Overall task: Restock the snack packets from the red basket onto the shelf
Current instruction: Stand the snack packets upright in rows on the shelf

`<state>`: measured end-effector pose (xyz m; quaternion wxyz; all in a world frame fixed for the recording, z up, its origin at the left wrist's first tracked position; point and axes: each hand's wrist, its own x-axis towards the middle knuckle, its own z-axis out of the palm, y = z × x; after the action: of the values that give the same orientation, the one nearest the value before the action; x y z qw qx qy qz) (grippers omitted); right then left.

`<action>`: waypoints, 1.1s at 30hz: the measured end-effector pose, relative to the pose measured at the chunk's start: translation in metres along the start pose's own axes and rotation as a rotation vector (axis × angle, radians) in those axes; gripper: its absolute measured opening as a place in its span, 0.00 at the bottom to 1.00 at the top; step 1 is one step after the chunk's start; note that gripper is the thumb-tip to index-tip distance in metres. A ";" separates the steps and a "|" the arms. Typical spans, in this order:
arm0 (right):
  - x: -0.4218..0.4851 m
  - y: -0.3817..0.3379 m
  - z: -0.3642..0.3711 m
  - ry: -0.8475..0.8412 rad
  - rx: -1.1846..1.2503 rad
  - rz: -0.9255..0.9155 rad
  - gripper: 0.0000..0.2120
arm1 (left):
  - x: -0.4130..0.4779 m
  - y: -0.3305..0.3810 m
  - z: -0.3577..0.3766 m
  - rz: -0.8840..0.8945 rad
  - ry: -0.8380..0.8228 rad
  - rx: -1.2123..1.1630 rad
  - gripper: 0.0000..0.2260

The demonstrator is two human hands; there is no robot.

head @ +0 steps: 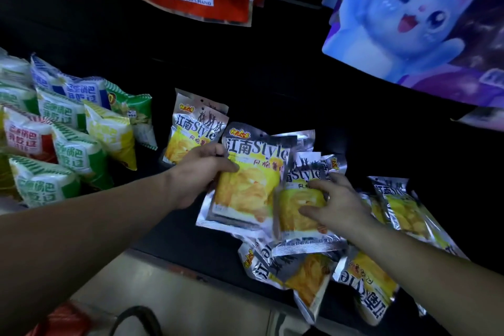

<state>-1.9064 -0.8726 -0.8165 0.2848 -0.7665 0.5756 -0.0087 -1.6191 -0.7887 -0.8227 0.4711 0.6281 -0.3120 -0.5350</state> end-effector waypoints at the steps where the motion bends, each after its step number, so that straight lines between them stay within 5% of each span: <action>1: 0.001 0.003 0.000 0.005 0.070 0.020 0.26 | 0.002 0.000 0.004 -0.003 0.005 -0.008 0.17; 4: 0.003 0.004 -0.002 0.132 0.376 0.092 0.06 | 0.009 -0.006 0.031 -0.029 -0.020 0.067 0.14; 5: 0.004 0.005 -0.003 0.164 0.459 0.135 0.06 | 0.009 -0.009 0.044 -0.053 -0.015 0.090 0.13; 7: 0.007 0.008 -0.005 0.170 0.588 0.205 0.10 | 0.011 -0.020 0.070 -0.112 0.019 0.096 0.16; 12: 0.002 0.012 0.004 0.058 0.558 0.145 0.39 | 0.015 -0.049 0.119 -0.179 0.065 0.290 0.20; 17: 0.009 0.013 0.000 0.065 0.621 0.135 0.47 | 0.014 -0.047 0.119 -0.211 0.068 0.167 0.35; 24: 0.000 -0.010 -0.005 0.054 0.668 0.103 0.44 | 0.005 -0.026 0.077 -0.160 0.083 -0.030 0.37; 27: -0.012 -0.029 -0.014 0.001 0.727 0.028 0.32 | -0.013 -0.006 0.058 -0.129 0.008 -0.124 0.25; 32: -0.026 -0.070 -0.011 -0.126 0.691 0.021 0.43 | -0.052 0.012 0.018 -0.071 0.009 -0.078 0.15; 33: -0.026 -0.077 -0.010 -0.148 0.679 0.030 0.39 | -0.063 0.013 0.010 -0.068 0.026 -0.053 0.12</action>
<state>-1.8512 -0.8400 -0.7660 0.5646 -0.6179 0.5290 -0.1399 -1.6419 -0.7399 -0.7868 0.4731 0.6324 -0.2701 -0.5507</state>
